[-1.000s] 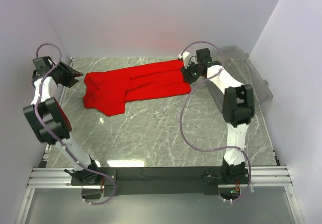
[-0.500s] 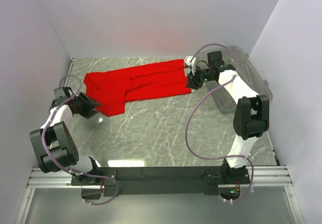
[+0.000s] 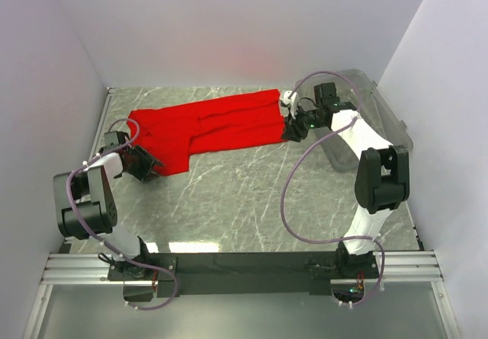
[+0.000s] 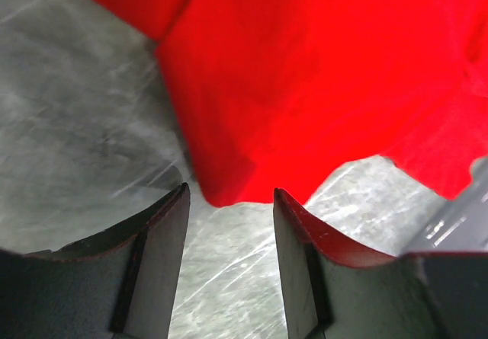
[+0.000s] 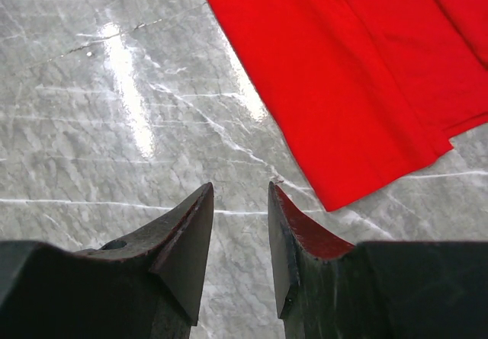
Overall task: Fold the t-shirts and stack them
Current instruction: Fold the tshirt
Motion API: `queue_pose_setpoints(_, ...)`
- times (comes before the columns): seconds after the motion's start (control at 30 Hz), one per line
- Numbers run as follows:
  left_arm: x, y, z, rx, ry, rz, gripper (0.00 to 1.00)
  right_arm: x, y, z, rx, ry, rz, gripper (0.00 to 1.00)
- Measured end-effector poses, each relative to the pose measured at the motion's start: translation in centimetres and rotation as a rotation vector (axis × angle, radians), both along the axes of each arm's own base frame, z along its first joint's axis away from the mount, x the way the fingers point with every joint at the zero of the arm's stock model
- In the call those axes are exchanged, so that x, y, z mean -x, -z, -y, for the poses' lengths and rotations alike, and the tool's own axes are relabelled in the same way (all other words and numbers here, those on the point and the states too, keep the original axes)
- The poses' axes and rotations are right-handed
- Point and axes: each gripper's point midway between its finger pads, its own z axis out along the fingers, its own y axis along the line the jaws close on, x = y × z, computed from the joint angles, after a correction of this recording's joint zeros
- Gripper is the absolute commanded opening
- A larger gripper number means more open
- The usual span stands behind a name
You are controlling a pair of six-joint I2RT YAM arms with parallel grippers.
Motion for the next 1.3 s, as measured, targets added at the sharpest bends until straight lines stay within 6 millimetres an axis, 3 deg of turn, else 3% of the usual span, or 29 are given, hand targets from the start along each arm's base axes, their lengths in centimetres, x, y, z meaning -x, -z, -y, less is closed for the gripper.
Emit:
queue_pose_setpoints(0.13, 0.5, 0.3, -0.3, -0.023, -0.009, -0.029, 0.50, 0.0, -0.4, 0.0, -0.002, 0.001, 0.009, 0.42)
queue_pose_setpoints(0.23, 0.6, 0.5, -0.4, -0.029, -0.016, -0.036, 0.40, 0.0, -0.4, 0.0, -0.003, 0.004, 0.005, 0.42)
queue_pose_setpoints(0.47, 0.4, 1.5, 0.0, -0.005, -0.028, -0.044, 0.01, 0.1, -0.4, 0.0, -0.004, 0.007, 0.001, 0.42)
queue_pose_setpoints(0.63, -0.6, 0.9, 0.1, 0.002, -0.019, -0.018, 0.01, 0.2, -0.2, 0.3, -0.004, 0.013, -0.006, 0.41)
queue_pose_setpoints(0.77, -2.0, -1.6, 0.1, 0.007, -0.008, 0.043, 0.01, 0.6, 0.4, 0.8, -0.001, 0.022, -0.024, 0.41)
queue_pose_setpoints(1.0, -7.4, -8.3, -1.0, 0.070, -0.022, 0.231, 0.01, 0.7, 0.8, 1.4, -0.001, 0.037, -0.040, 0.41)
queue_pose_setpoints(1.1, -10.9, -9.0, -1.8, 0.105, -0.031, 0.267, 0.01, 0.7, 0.8, 1.5, -0.002, 0.038, -0.041, 0.41)
queue_pose_setpoints(1.3, -17.1, -7.9, -2.9, 0.166, -0.036, 0.270, 0.01, 0.9, 0.8, 1.7, -0.004, 0.042, -0.043, 0.41)
